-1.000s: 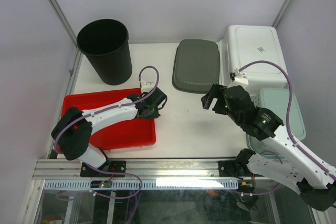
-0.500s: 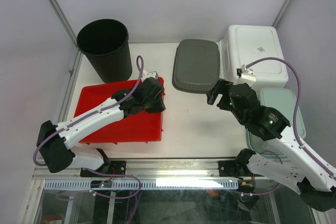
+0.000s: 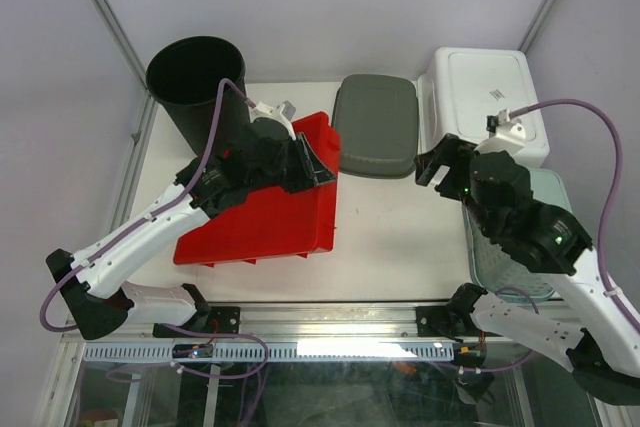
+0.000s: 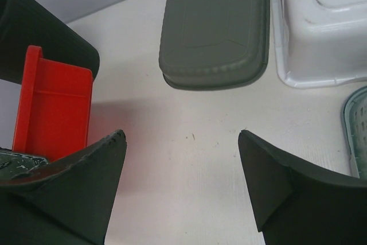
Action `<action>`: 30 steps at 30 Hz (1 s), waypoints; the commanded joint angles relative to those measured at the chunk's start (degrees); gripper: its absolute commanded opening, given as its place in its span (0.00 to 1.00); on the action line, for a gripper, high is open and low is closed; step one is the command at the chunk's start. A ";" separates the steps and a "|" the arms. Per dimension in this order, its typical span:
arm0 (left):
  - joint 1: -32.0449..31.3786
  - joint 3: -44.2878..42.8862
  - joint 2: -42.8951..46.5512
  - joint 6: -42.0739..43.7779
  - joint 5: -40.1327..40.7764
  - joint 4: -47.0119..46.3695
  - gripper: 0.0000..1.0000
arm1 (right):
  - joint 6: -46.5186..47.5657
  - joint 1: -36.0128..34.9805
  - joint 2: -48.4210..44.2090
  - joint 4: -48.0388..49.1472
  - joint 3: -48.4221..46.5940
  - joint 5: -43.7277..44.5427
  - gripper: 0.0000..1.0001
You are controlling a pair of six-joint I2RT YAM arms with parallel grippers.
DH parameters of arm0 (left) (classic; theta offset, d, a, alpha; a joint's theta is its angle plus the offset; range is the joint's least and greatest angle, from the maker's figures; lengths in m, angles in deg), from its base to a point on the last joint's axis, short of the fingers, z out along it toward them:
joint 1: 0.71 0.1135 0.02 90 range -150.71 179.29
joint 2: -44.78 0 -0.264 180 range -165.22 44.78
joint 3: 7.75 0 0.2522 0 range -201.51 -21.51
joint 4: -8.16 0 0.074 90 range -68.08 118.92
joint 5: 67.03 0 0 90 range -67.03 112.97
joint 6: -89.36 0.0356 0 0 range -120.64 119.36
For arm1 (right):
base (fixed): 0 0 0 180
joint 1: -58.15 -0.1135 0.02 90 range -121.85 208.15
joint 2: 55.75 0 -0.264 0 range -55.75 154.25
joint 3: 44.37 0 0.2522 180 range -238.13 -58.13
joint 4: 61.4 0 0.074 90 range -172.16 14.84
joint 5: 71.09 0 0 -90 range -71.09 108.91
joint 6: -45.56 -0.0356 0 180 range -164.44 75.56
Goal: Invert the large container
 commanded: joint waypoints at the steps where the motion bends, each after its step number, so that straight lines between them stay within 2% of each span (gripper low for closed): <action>1: -0.65 -7.64 1.44 -10.26 -8.23 -11.87 0.00 | 2.12 0.02 1.76 -0.78 -8.81 3.92 0.83; 6: -0.65 -12.93 1.70 -17.01 -10.14 -13.57 0.00 | 3.04 0.05 6.17 -4.44 -16.52 7.10 0.83; 11: -0.68 -14.12 3.57 -22.40 -10.28 -16.15 0.00 | 4.68 0.03 6.19 -2.97 -19.60 8.79 0.83; 17: -0.70 -7.95 5.74 -28.97 -13.46 -30.51 0.00 | 5.29 0.05 5.78 -1.74 -20.47 8.12 0.83; 30: -1.33 -0.26 4.95 -36.77 -17.29 -48.13 0.00 | 4.64 0.01 4.26 -2.89 -21.95 8.40 0.83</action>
